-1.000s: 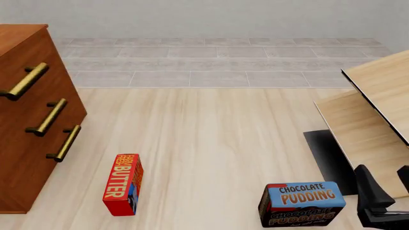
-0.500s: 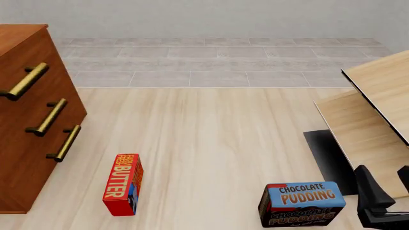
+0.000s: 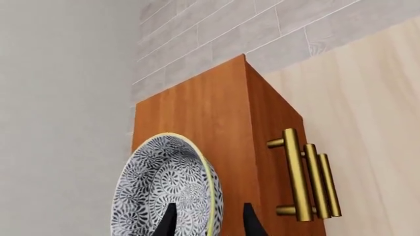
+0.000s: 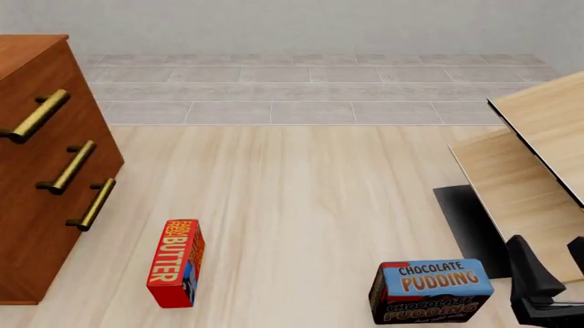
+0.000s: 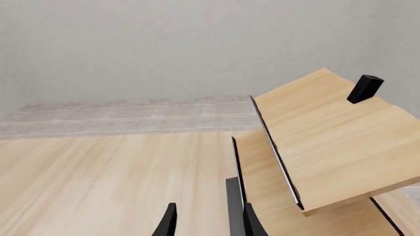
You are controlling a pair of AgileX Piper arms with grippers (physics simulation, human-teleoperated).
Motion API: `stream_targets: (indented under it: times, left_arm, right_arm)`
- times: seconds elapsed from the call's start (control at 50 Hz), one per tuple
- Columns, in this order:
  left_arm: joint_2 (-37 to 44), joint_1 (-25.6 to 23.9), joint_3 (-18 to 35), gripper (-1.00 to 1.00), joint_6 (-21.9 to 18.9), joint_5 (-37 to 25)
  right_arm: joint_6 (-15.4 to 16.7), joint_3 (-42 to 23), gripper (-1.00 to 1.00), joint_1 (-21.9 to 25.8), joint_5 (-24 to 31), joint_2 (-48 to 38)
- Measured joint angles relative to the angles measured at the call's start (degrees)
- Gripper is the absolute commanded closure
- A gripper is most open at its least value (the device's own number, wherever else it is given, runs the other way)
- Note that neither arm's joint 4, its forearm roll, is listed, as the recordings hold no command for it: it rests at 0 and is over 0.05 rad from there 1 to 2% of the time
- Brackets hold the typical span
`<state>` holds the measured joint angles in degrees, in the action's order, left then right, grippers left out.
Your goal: Close the top drawer of the cabinet and put the bowl on top of it.
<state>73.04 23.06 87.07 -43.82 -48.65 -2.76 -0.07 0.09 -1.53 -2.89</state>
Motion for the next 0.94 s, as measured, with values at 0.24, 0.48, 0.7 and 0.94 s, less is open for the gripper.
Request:
stream_targets:
  times: [0.24, 0.48, 0.7, 0.94]
  left_arm:
    - [-0.2, -0.7, 7.5, -1.0, -0.3, -4.7]
    - [-0.4, -2.6, 15.6, -1.0, 0.1, -10.0]
    - [0.1, -5.3, 24.1, -1.0, 0.9, -15.2]
    - [0.5, -9.2, 30.4, -1.0, 1.1, -19.3]
  right_arm:
    - [-0.1, 0.0, -1.0, -0.1, 0.6, 0.8]
    - [-0.3, -0.1, -1.0, -0.1, 1.1, 1.4]
    - [-0.4, -0.2, -1.0, -0.1, 1.5, 1.8]
    - [-0.5, -0.2, -1.0, -0.3, 1.6, 2.0]
